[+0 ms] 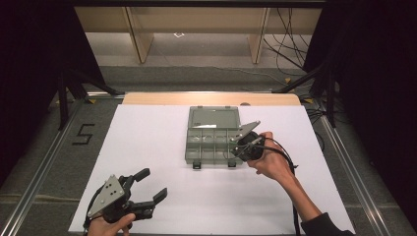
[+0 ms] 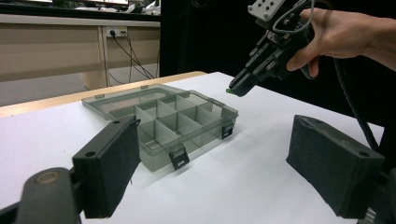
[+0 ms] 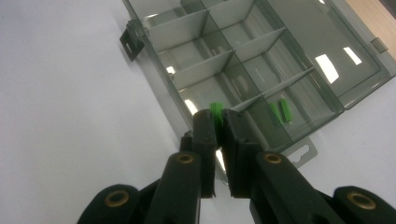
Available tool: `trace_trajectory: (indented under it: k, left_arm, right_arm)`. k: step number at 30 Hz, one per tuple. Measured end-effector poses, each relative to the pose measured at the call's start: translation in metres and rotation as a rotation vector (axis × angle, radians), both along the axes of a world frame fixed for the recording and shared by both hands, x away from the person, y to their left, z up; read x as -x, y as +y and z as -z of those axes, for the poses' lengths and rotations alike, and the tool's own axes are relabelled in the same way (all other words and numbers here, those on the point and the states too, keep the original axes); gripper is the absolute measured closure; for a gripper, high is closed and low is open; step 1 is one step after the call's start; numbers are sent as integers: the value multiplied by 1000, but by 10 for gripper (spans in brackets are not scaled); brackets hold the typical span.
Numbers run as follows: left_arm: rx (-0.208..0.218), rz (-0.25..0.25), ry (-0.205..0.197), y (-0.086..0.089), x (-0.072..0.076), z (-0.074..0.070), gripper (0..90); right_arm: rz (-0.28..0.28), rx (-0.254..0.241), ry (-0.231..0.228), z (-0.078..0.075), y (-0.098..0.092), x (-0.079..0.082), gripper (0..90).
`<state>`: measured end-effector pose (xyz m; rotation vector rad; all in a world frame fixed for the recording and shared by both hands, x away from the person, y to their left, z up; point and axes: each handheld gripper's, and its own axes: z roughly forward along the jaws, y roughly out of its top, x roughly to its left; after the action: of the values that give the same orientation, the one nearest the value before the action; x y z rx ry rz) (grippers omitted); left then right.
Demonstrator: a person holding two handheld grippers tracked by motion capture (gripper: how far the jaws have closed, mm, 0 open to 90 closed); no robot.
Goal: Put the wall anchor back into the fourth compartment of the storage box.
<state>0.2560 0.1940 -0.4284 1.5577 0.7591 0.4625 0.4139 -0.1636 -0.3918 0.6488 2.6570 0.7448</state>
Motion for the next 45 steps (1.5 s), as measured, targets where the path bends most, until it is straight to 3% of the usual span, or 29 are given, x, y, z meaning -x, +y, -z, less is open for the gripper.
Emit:
trace_trajectory:
  k: [12, 21, 22, 26, 29, 30, 31, 32, 45]
  left_arm:
    - [-1, 1, -1, 0, 0, 0, 161]
    - [2, 0, -1, 0, 0, 0, 161]
    - [2, 0, 0, 0, 0, 0, 161]
    - [2, 0, 0, 0, 0, 0, 161]
    - [0, 0, 1, 0, 0, 0, 161]
    - [0, 0, 1, 0, 0, 0, 161]
    - [0, 0, 0, 0, 0, 0, 161]
    - [1, 0, -1, 0, 0, 0, 161]
    - [-3, -3, -3, 0, 0, 0, 161]
  right_arm:
    - [13, -12, -14, 0, -1, -9, 843]
    - [66, -34, -39, 0, -5, -19, 843]
    - [60, -35, -20, -1, -6, -21, 843]
    - [85, -40, -45, 0, -7, -28, 843]
    - [93, -47, -34, -2, -8, -32, 843]
    - [101, -49, -52, -1, -7, -34, 843]
    - [99, -47, -36, -2, -8, -36, 843]
    - [105, -50, -53, 0, -8, -37, 843]
    - [111, -35, -70, 9, -9, -55, 842]
